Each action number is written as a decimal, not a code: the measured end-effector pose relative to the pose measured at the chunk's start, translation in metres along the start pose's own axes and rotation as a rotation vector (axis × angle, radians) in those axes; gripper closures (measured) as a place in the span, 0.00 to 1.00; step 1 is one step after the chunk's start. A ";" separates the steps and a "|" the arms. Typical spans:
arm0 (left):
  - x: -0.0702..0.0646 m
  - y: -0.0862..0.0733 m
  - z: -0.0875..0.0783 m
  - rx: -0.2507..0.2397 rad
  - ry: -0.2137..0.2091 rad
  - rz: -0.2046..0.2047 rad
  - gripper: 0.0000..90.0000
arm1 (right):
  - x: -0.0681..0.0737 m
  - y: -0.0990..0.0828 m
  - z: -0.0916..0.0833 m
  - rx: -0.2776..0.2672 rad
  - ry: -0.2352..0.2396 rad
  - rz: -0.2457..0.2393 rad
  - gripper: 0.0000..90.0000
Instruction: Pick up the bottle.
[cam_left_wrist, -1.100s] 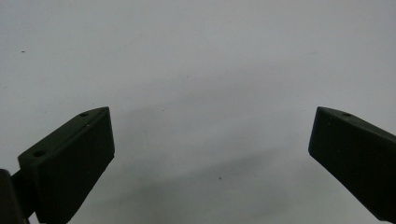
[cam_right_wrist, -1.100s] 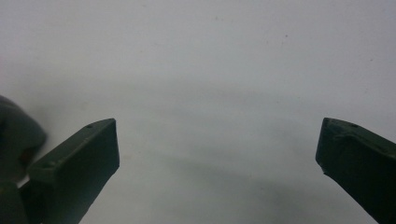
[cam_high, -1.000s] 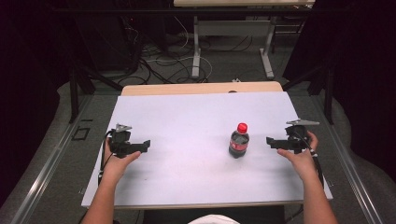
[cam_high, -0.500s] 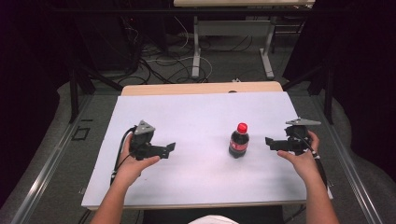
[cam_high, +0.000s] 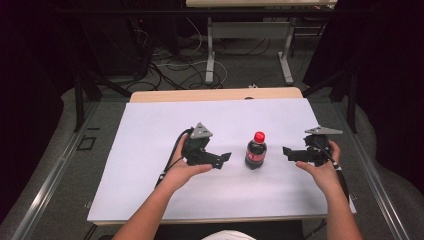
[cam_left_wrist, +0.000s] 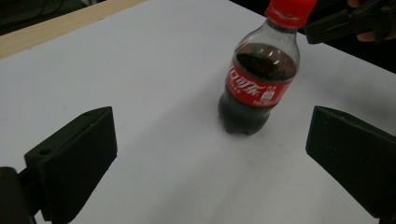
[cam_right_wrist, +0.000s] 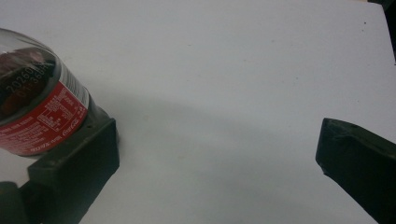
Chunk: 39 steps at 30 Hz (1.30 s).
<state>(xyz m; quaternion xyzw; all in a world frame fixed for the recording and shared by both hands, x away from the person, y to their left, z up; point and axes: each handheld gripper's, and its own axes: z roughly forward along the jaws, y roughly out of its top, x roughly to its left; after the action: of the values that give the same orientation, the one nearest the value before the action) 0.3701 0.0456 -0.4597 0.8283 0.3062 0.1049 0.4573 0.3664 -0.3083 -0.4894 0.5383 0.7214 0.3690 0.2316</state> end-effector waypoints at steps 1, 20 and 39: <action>-0.002 0.002 0.005 0.003 -0.010 -0.006 0.02 | 0.000 0.000 0.000 -0.001 -0.002 -0.002 0.00; -0.029 0.019 0.081 0.048 -0.101 0.049 0.09 | 0.005 -0.003 0.005 0.013 0.000 -0.020 0.00; -0.035 0.017 0.110 0.057 -0.088 0.066 0.30 | 0.003 -0.005 0.008 0.018 0.000 -0.018 0.00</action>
<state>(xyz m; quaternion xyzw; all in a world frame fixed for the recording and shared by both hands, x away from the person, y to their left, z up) 0.3994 -0.0585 -0.5039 0.8545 0.2612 0.0744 0.4428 0.3683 -0.3034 -0.4986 0.5339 0.7294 0.3605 0.2300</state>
